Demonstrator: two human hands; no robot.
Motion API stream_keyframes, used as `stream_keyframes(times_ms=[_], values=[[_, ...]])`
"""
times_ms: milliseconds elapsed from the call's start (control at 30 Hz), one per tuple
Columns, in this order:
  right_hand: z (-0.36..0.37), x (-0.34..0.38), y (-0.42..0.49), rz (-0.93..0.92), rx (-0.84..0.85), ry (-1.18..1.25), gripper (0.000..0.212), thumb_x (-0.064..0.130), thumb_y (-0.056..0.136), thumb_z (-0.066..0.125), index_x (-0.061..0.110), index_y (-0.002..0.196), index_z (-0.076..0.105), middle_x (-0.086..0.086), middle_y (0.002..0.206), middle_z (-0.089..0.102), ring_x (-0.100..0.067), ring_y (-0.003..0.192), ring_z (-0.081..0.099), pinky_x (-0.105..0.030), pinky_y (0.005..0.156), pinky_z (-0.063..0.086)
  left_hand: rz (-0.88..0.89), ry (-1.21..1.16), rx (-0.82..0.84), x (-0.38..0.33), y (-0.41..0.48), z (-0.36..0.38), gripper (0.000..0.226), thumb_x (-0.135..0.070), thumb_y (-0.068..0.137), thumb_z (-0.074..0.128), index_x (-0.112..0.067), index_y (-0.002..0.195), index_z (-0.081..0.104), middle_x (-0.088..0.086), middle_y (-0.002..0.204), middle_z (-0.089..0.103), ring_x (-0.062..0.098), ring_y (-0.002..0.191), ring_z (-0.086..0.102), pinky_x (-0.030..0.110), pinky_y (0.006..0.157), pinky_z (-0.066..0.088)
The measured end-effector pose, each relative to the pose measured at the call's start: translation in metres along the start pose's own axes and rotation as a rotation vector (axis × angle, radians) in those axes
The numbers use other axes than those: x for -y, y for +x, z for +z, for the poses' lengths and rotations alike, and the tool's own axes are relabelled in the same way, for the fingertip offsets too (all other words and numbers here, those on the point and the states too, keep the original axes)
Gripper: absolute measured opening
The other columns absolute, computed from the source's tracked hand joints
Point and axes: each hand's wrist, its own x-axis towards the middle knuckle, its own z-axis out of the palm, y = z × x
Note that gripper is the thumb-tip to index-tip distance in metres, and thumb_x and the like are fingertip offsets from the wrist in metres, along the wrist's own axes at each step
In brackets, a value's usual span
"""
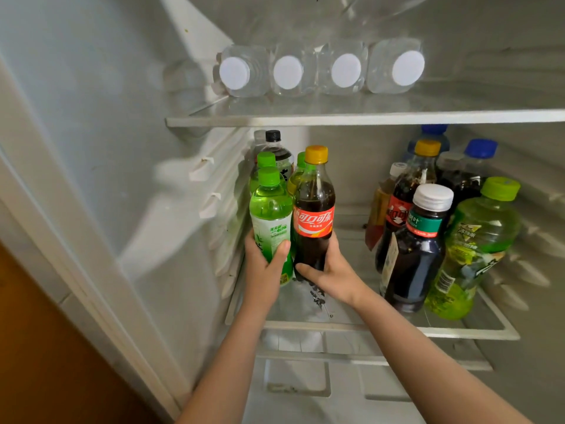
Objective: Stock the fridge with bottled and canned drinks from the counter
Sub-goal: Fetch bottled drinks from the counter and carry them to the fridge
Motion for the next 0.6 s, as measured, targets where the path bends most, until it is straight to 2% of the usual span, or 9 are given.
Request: stream_keyframes(times_ms=[167, 267, 300, 367, 400, 433, 467, 533, 600], values=[[0.001, -0.003, 0.006, 0.024, 0.002, 0.009, 0.085, 0.002, 0.079, 0.071, 0.022, 0.142, 0.017, 0.014, 0.128, 0.045, -0.005, 0.124, 0.044, -0.005, 0.090, 0.041, -0.005, -0.005, -0.018, 0.004, 0.005, 0.002, 0.050, -0.014, 0.086, 0.067, -0.025, 0.126, 0.038, -0.004, 0.124, 0.056, 0.004, 0.111, 0.057, 0.033, 0.095, 0.049], [0.001, 0.000, 0.004, 0.031, -0.010, -0.009, 0.086, 0.002, 0.078, 0.072, 0.020, 0.142, 0.019, 0.016, 0.126, 0.045, -0.006, 0.122, 0.044, -0.002, 0.086, 0.040, -0.023, 0.029, -0.035, 0.002, 0.003, 0.003, 0.057, -0.013, 0.086, 0.066, -0.019, 0.133, 0.034, 0.002, 0.130, 0.052, 0.012, 0.116, 0.054, 0.039, 0.100, 0.047], [0.001, 0.003, 0.002, 0.029, -0.034, -0.024, 0.086, 0.005, 0.076, 0.074, 0.019, 0.142, 0.021, 0.013, 0.126, 0.046, -0.008, 0.123, 0.044, -0.005, 0.089, 0.040, -0.033, 0.049, -0.048, -0.001, 0.002, 0.004, 0.064, -0.014, 0.087, 0.066, -0.016, 0.139, 0.029, 0.004, 0.135, 0.047, 0.014, 0.121, 0.051, 0.041, 0.103, 0.044], [0.001, 0.012, -0.006, 0.019, -0.095, -0.060, 0.086, 0.010, 0.072, 0.079, 0.021, 0.139, 0.028, 0.007, 0.131, 0.047, -0.011, 0.126, 0.044, -0.019, 0.099, 0.042, -0.038, 0.114, -0.072, -0.005, -0.006, 0.006, 0.076, -0.018, 0.089, 0.063, -0.013, 0.148, 0.015, 0.006, 0.147, 0.034, 0.018, 0.133, 0.039, 0.044, 0.111, 0.036], [0.002, 0.017, -0.013, 0.010, -0.117, -0.063, 0.083, 0.013, 0.070, 0.081, 0.025, 0.136, 0.031, 0.007, 0.132, 0.047, -0.006, 0.126, 0.043, -0.021, 0.101, 0.040, -0.015, 0.153, -0.081, -0.007, -0.013, 0.006, 0.077, -0.021, 0.090, 0.061, -0.013, 0.149, 0.011, 0.006, 0.151, 0.027, 0.018, 0.138, 0.032, 0.043, 0.114, 0.031], [0.003, 0.022, -0.021, 0.007, -0.133, -0.050, 0.080, 0.015, 0.071, 0.081, 0.031, 0.134, 0.033, 0.012, 0.133, 0.045, 0.001, 0.126, 0.041, -0.017, 0.102, 0.037, 0.018, 0.187, -0.086, -0.008, -0.020, 0.006, 0.077, -0.023, 0.090, 0.058, -0.014, 0.150, 0.011, 0.004, 0.154, 0.022, 0.016, 0.141, 0.025, 0.041, 0.116, 0.026], [0.004, 0.025, -0.031, 0.022, -0.149, -0.034, 0.080, 0.018, 0.073, 0.079, 0.032, 0.136, 0.032, 0.016, 0.137, 0.039, 0.007, 0.127, 0.035, -0.014, 0.103, 0.032, 0.050, 0.210, -0.083, -0.008, -0.029, 0.004, 0.076, -0.026, 0.088, 0.055, -0.016, 0.150, 0.012, 0.002, 0.156, 0.019, 0.013, 0.143, 0.020, 0.038, 0.118, 0.023], [0.004, 0.030, -0.057, 0.076, -0.195, -0.045, 0.082, 0.021, 0.080, 0.074, 0.021, 0.145, 0.026, 0.014, 0.141, 0.031, 0.005, 0.130, 0.029, -0.017, 0.107, 0.028, 0.115, 0.212, -0.064, -0.008, -0.049, 0.001, 0.071, -0.028, 0.086, 0.052, -0.020, 0.148, 0.019, 0.000, 0.157, 0.016, 0.011, 0.145, 0.015, 0.032, 0.117, 0.019], [0.001, 0.033, -0.088, 0.051, -0.254, -0.092, 0.065, 0.018, 0.084, 0.070, 0.021, 0.140, 0.036, 0.011, 0.139, 0.039, 0.005, 0.127, 0.039, -0.014, 0.104, 0.033, 0.204, 0.176, -0.050, -0.008, -0.069, -0.004, 0.058, -0.028, 0.088, 0.051, -0.025, 0.141, 0.028, 0.002, 0.155, 0.022, 0.014, 0.144, 0.020, 0.034, 0.116, 0.021]])
